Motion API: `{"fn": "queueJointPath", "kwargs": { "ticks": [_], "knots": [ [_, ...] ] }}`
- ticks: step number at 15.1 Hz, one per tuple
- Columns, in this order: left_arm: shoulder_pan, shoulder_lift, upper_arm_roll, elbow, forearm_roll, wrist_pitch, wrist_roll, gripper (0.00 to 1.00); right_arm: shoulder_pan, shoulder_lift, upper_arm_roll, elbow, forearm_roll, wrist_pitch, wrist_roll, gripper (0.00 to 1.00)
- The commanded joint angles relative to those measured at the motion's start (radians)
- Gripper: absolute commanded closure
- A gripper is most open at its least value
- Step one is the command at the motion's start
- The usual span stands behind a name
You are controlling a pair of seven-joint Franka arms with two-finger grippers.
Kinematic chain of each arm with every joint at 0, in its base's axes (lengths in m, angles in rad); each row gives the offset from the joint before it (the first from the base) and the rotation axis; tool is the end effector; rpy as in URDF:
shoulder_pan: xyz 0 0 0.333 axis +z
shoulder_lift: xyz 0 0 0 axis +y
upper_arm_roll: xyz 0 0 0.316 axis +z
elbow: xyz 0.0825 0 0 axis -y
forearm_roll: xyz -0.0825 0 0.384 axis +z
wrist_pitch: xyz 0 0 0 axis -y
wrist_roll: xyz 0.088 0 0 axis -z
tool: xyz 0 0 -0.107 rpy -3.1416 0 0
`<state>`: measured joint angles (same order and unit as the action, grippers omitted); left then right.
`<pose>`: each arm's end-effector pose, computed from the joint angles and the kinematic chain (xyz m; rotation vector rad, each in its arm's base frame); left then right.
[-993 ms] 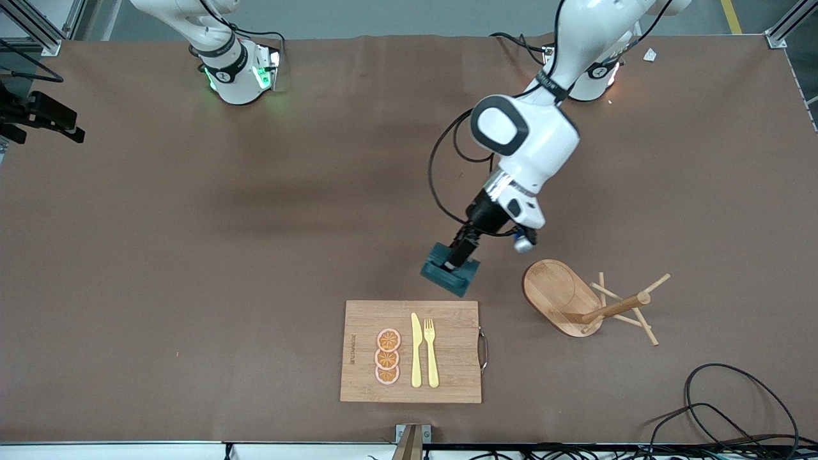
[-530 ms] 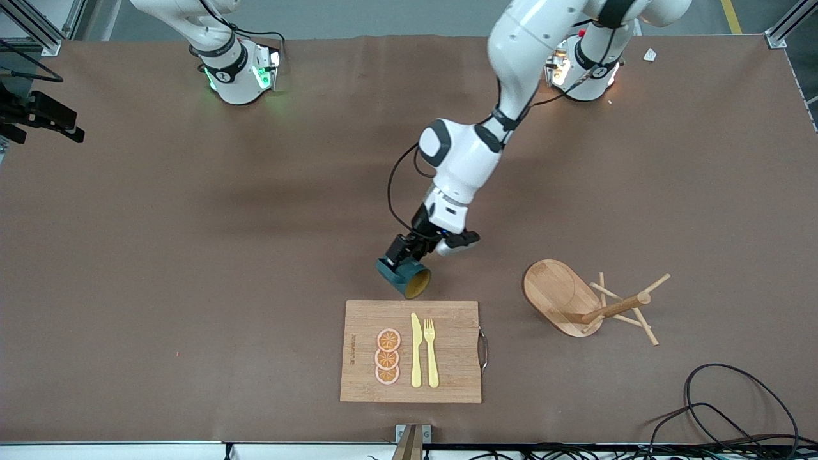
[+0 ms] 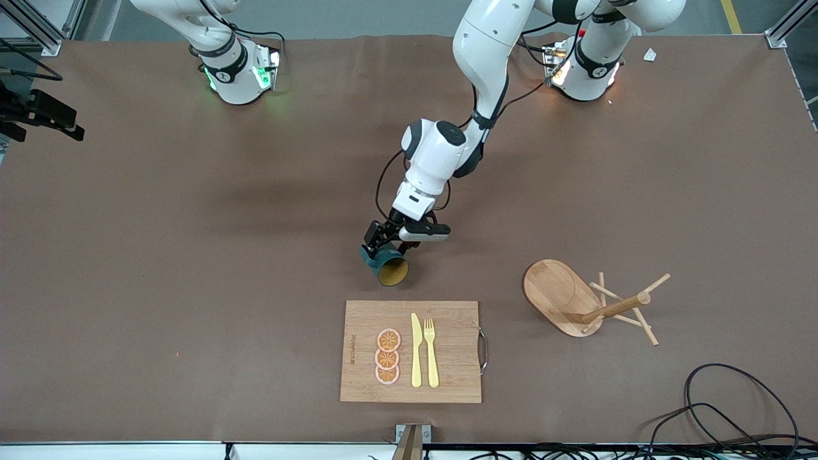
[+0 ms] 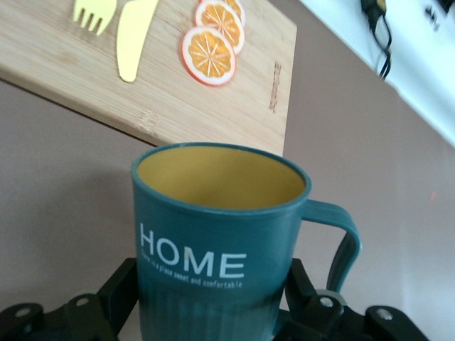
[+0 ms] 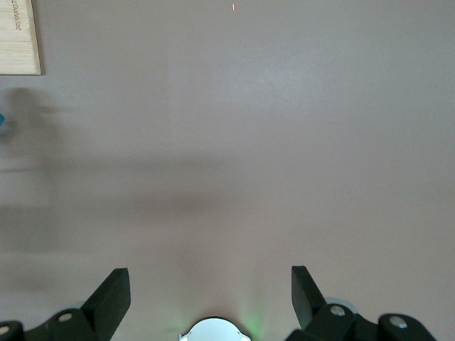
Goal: Transfer cup from left to right arm and place
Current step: 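Lift the teal mug off the stand and carry it toward the table middle, then lower the teal mug onto the table and open the left gripper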
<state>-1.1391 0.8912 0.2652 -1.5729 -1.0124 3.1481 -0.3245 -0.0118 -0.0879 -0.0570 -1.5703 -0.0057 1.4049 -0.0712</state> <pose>0.4873 -0.5253 0.1974 2.4913 0.3687 0.6151 0.5078 -0.0372 0.6575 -3.1345 -0.0033 0.1215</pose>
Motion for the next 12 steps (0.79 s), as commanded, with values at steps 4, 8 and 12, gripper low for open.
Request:
{"fn": "queueJointPath", "kwargs": {
  "ticks": [4,8,12],
  "knots": [
    [-0.083,0.026,0.184,0.028,0.168,-0.222,-0.062,0.44,-0.065,0.120,0.009,0.027,0.015,0.003,-0.008,0.00],
    [-0.125,0.032,0.256,0.096,0.574,-0.417,-0.494,0.45,-0.089,0.145,0.009,0.035,0.001,0.072,-0.073,0.00],
    [-0.155,0.051,0.255,0.111,0.811,-0.438,-0.764,0.45,-0.128,0.189,0.009,0.035,0.000,0.120,-0.117,0.00]
  ]
}}
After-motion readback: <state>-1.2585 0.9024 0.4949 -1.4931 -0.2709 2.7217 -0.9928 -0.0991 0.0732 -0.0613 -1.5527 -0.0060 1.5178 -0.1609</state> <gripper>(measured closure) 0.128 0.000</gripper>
